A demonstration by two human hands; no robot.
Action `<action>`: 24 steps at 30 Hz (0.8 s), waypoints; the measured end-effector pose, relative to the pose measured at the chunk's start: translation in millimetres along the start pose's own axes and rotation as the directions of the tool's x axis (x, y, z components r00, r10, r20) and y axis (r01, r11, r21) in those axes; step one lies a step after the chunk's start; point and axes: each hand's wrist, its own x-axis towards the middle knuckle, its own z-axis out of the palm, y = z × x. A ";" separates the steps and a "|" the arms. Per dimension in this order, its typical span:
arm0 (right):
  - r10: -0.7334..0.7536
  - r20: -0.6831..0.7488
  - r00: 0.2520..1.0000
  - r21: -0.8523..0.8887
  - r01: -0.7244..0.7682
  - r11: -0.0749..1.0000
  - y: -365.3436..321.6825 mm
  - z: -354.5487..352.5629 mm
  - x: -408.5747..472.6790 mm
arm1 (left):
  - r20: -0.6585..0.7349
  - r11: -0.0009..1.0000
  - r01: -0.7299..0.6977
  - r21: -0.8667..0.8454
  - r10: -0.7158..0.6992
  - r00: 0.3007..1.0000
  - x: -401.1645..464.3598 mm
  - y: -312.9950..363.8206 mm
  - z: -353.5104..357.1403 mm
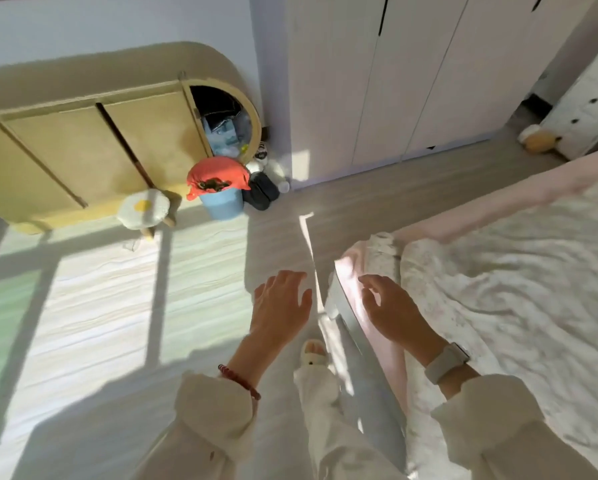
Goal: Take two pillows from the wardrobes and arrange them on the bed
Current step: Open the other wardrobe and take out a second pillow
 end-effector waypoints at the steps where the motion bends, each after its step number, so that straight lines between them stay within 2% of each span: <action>1: 0.004 0.000 1.000 0.000 -0.004 1.000 0.2 -2.6 28.4 | 0.012 1.000 -0.006 0.005 0.006 1.000 29.6 -1.2 -1.2; 6: 0.030 -0.021 0.999 0.036 -0.029 0.999 -15.4 -41.6 182.2 | 0.047 0.999 -0.041 0.036 0.040 0.998 192.6 0.6 -34.6; 11: 0.033 -0.066 0.997 0.047 -0.030 0.998 -38.0 -91.2 319.4 | -0.057 0.997 -0.071 0.011 0.072 0.996 339.8 9.8 -83.8; 14: 0.063 -0.086 0.994 0.074 -0.057 0.996 -42.2 -104.4 388.9 | -0.052 0.997 -0.071 -0.021 0.070 0.996 415.4 5.6 -93.3; 18: 0.162 -0.162 0.973 0.147 -0.139 0.979 -32.9 -115.2 475.6 | 0.030 0.993 -0.109 -0.037 0.110 0.993 522.2 8.5 -89.1; 24: 0.364 -0.264 0.893 0.205 -0.317 0.926 -13.8 -162.6 597.2 | 0.115 0.948 -0.292 -0.122 0.306 0.945 692.2 42.7 -78.0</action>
